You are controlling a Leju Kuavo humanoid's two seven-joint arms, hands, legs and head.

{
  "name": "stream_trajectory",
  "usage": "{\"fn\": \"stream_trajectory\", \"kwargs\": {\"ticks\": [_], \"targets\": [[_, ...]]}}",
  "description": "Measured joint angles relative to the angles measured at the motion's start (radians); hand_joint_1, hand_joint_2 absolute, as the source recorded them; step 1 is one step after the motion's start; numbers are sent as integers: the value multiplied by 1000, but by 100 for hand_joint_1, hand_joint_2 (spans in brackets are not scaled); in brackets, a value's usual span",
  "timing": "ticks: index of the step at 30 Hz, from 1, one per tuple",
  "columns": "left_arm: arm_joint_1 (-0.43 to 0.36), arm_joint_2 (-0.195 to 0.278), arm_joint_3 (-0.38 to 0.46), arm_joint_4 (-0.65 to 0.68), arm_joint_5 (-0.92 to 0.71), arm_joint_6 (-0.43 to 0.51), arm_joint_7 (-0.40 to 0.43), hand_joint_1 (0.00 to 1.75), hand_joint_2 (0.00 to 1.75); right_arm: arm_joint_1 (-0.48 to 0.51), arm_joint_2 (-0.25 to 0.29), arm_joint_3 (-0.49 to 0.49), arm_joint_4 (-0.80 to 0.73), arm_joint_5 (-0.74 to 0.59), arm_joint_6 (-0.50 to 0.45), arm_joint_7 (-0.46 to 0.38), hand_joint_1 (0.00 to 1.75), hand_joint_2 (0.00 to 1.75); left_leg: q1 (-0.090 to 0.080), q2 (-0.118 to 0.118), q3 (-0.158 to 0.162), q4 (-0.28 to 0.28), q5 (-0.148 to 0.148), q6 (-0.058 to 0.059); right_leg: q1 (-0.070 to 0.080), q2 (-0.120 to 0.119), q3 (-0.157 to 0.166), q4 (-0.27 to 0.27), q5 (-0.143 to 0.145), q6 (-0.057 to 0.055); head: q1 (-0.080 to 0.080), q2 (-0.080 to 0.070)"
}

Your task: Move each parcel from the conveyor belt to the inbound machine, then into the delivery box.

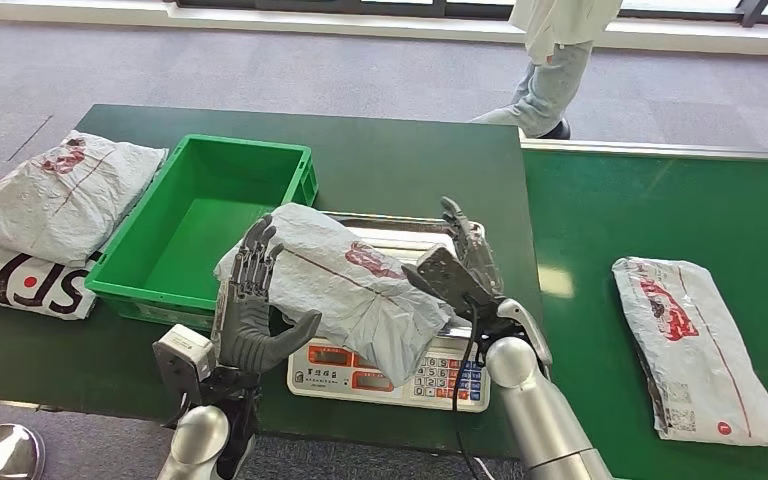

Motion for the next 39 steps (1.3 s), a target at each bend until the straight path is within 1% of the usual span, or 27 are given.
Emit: {"fn": "stream_trajectory", "kwargs": {"ticks": [3,6,8,10,11,14,15,16,18,20,22,24,26,31,37,38,39], "targets": [[1,2,0,-2,-20,15,14,0,175,46,-10,-51,-95,-38,-36,-33,0,175,0,0,0,0,0,0,0,0,0,0,0,0,0,0],[1,2,0,-2,-27,19,18,0,175,75,-17,-74,-153,-47,-41,-40,0,175,0,1,0,0,-1,0,0,0,-1,0,0,0,0,0],[1,2,0,-2,-41,25,25,0,175,89,-19,-86,-181,-65,-65,-72,0,175,0,1,0,0,0,0,0,0,-1,0,0,0,0,0],[-1,2,0,2,-65,36,48,0,175,107,-19,-102,-217,-120,-107,-148,0,175,0,1,0,0,0,0,0,0,-1,0,0,0,0,0],[-5,2,0,8,-87,47,73,0,175,121,-19,-112,-246,-169,-133,-207,0,175,0,0,0,0,0,0,0,0,-2,0,0,0,0,0],[-36,2,0,59,-216,113,194,0,175,179,-11,-150,-379,-329,-251,-394,0,175,0,-1,-1,1,0,0,0,-1,-1,0,0,0,0,0],[-50,2,-1,85,-271,145,230,0,175,199,-8,-160,-433,-354,-293,-431,0,175,0,0,-1,1,-1,0,0,-1,-1,0,0,0,0,0],[-65,2,-3,114,-332,180,259,0,175,220,-5,-166,-488,-361,-326,-450,0,175,0,0,-1,1,-1,0,0,0,-2,0,0,0,0,0],[-97,2,-15,171,-458,244,308,0,175,256,-1,-169,-580,-354,-363,-461,0,175,0,2,-1,1,-1,0,0,1,-2,0,0,0,0,0],[-128,2,-34,224,-589,285,371,0,175,279,1,-166,-645,-346,-382,-463,0,175,0,2,-1,1,-1,0,0,1,-2,0,0,0,0,0],[-149,2,-53,266,-695,293,431,0,175,290,1,-161,-685,-340,-395,-463,0,175,0,2,-1,0,-1,0,0,1,-2,0,0,0,0,0],[-160,2,-68,299,-757,286,468,0,175,298,1,-154,-712,-335,-404,-463,0,175,0,2,0,0,-1,0,0,1,-2,0,0,0,0,0],[-166,2,-78,324,-783,273,480,0,175,303,2,-149,-730,-335,-404,-463,0,175,0,2,0,0,-1,1,0,1,-1,0,0,0,0,0],[-173,2,-84,368,-804,216,482,0,175,305,2,-144,-738,-337,-365,-461,0,175,0,2,0,0,-1,1,0,1,-1,0,0,0,0,0],[-178,2,-84,390,-808,207,483,0,175,305,2,-144,-738,-337,-357,-461,0,175,0,1,0,0,-1,1,0,1,0,0,0,0,0,0],[-179,2,-84,393,-812,202,486,29,175,305,2,-144,-738,-337,-355,-461,0,175,0,1,0,0,-1,1,0,1,0,0,0,0,0,0],[-180,2,-84,395,-819,194,491,72,175,305,2,-144,-738,-337,-352,-461,0,175,0,1,0,0,-1,1,0,1,0,0,0,0,0,0]]}}
